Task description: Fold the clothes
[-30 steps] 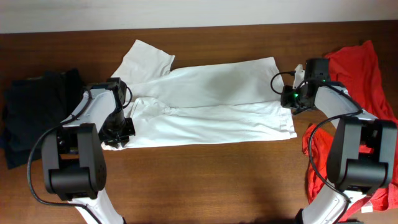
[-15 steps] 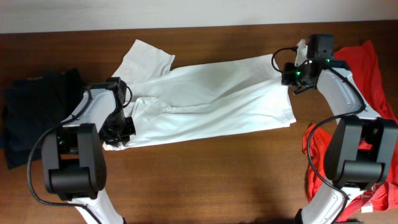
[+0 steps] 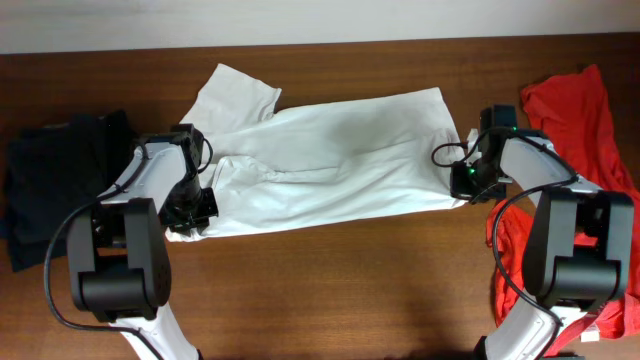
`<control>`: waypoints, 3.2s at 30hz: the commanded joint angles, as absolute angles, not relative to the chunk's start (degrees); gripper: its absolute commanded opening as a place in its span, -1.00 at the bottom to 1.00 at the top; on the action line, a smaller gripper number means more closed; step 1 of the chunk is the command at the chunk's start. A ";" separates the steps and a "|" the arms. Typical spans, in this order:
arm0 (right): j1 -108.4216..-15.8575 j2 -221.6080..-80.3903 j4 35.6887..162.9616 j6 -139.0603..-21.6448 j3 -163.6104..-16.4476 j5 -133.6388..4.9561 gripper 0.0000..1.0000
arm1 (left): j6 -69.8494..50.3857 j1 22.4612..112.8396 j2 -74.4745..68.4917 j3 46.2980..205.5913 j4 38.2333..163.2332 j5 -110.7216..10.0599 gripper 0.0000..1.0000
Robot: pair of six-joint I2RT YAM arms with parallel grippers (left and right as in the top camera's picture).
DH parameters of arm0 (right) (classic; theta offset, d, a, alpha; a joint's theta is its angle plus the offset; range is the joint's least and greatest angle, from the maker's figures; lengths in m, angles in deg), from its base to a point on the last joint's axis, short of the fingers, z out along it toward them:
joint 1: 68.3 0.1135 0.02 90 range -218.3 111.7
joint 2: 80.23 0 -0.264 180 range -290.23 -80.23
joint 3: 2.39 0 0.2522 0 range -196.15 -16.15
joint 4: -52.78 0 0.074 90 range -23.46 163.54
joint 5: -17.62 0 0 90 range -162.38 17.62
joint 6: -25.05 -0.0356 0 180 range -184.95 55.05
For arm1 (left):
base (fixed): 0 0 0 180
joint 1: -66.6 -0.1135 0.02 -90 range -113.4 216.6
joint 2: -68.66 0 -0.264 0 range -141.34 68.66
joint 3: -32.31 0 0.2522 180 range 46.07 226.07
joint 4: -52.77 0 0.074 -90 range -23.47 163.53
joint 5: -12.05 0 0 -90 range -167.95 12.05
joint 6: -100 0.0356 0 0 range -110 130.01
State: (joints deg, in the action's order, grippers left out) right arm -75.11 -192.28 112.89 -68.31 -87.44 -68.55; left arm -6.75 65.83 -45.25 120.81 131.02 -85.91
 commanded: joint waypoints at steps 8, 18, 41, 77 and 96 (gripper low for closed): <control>-86.98 -193.96 134.68 -83.48 -84.99 -81.62 -0.92 | -7.34 65.78 -45.32 121.64 147.32 -83.07 -0.98; -86.98 -193.94 133.19 -83.46 -85.10 -80.33 -0.92 | -6.66 65.83 -35.35 119.85 134.62 -73.26 0.06; -87.02 -184.60 141.00 -72.07 -103.61 -66.38 0.56 | 6.76 67.38 -31.00 119.80 96.68 -67.55 0.09; -70.72 -208.91 83.25 -70.36 -103.59 -65.34 0.47 | 6.19 63.88 -45.38 138.01 102.27 -62.53 -0.99; -76.29 -189.41 143.38 -74.23 -107.50 -74.45 -0.91 | 4.01 61.17 -34.28 137.99 149.18 -73.28 -0.99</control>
State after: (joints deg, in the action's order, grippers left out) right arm -76.47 -188.84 137.96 -73.99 -108.49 -68.55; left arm 5.67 61.32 -34.56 138.01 145.05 -67.60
